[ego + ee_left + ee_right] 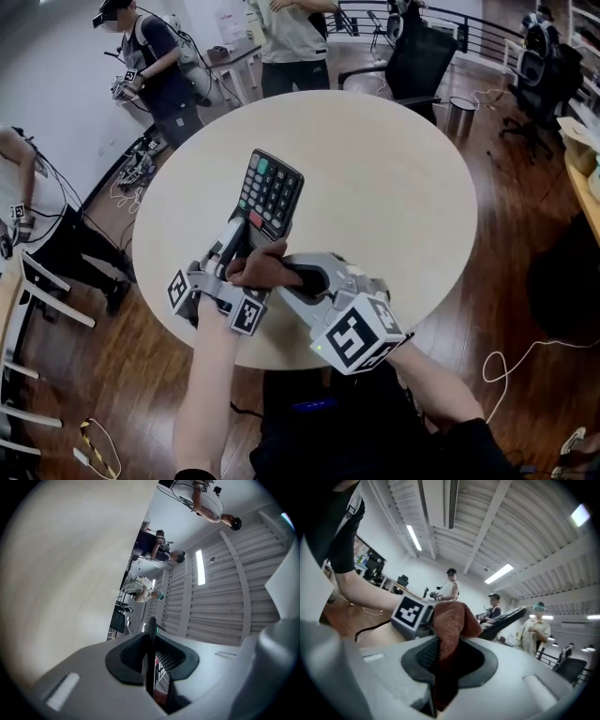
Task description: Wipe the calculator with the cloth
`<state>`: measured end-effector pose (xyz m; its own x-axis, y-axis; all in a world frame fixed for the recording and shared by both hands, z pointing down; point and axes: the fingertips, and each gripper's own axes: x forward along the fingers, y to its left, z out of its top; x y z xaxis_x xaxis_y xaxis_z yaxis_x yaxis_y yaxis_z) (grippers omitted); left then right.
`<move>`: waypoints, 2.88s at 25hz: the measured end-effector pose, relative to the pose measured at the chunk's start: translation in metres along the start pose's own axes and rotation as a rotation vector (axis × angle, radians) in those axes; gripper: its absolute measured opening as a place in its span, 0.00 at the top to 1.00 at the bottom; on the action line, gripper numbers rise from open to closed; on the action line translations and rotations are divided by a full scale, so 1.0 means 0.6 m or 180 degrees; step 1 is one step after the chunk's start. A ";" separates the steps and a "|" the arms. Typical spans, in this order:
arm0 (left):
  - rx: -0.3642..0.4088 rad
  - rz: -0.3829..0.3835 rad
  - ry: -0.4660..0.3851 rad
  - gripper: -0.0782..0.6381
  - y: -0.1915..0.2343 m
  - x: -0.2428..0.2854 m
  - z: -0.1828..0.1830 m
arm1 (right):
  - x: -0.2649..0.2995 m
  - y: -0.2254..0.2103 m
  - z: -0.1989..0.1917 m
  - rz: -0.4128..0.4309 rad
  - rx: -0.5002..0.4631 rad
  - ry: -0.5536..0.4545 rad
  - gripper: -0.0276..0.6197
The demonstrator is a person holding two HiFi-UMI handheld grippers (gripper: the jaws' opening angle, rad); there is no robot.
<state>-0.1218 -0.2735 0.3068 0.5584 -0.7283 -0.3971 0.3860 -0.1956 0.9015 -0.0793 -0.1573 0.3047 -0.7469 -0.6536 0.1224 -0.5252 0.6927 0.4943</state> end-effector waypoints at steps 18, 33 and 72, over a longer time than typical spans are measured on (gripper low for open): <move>0.2042 0.1931 0.3503 0.80 0.117 0.038 0.018 | -0.102 -0.207 -0.076 -0.0494 0.1644 -0.0175 0.86; 0.5729 0.0632 0.4144 0.49 0.007 0.007 0.056 | -0.125 -0.194 -0.099 -0.0502 0.1739 -0.0105 0.86; 0.4533 -0.0148 0.3585 0.82 -0.042 -0.037 -0.162 | -0.072 -0.144 0.040 -0.0406 0.1023 -0.0451 0.86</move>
<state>-0.0721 -0.1886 0.2762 0.9748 -0.0815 0.2077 -0.1019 -0.9908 0.0895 -0.0115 -0.1813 0.2358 -0.7044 -0.7077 -0.0542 -0.7021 0.6835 0.1997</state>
